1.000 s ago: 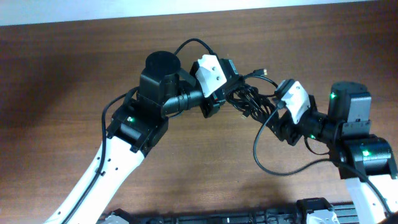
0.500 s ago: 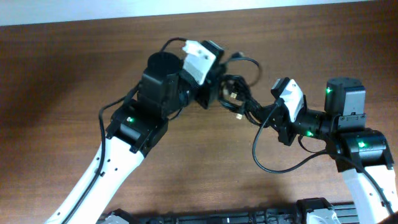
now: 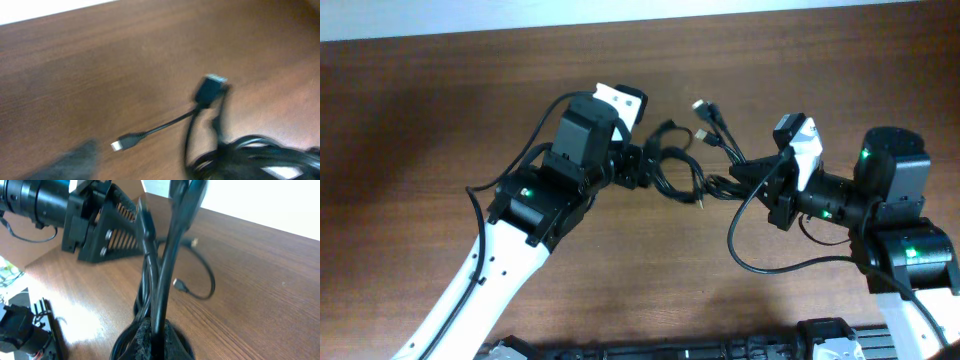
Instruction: Untangle cables
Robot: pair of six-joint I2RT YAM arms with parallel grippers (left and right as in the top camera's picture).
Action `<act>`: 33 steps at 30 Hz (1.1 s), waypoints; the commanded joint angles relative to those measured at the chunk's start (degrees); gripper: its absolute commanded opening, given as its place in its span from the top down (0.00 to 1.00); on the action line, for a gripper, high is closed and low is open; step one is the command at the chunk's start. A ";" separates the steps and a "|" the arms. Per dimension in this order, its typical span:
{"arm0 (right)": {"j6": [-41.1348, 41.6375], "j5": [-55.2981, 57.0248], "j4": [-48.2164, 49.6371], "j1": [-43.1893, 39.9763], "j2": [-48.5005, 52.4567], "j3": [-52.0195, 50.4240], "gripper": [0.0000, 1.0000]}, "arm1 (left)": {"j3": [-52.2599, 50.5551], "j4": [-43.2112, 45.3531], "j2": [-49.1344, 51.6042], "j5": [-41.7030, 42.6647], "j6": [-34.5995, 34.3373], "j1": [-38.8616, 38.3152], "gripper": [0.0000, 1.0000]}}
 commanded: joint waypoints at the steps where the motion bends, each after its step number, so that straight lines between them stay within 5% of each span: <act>1: 2.08 0.92 0.42 -0.52 -1.62 1.22 0.96 | 1.01 -1.01 -1.31 2.25 8.31 0.13 0.01; 12: 22.10 15.06 2.84 -6.10 -1.64 1.25 0.96 | 1.01 1.66 -3.67 4.37 6.60 0.20 0.01; 22: 59.30 15.15 16.04 -7.61 -0.66 1.25 0.96 | 1.01 6.40 -4.09 32.83 19.23 0.13 0.01; 26: 78.14 15.39 16.00 -7.58 1.40 1.25 0.96 | 1.01 8.46 -4.09 35.85 20.06 0.13 0.01; 29: 81.74 12.59 16.87 -7.58 1.60 1.25 0.96 | 1.01 8.41 -4.09 39.21 25.94 0.13 0.00; 33: 86.71 7.37 23.30 -7.58 1.60 1.25 0.96 | 1.01 3.89 -3.61 44.26 45.16 -0.02 0.00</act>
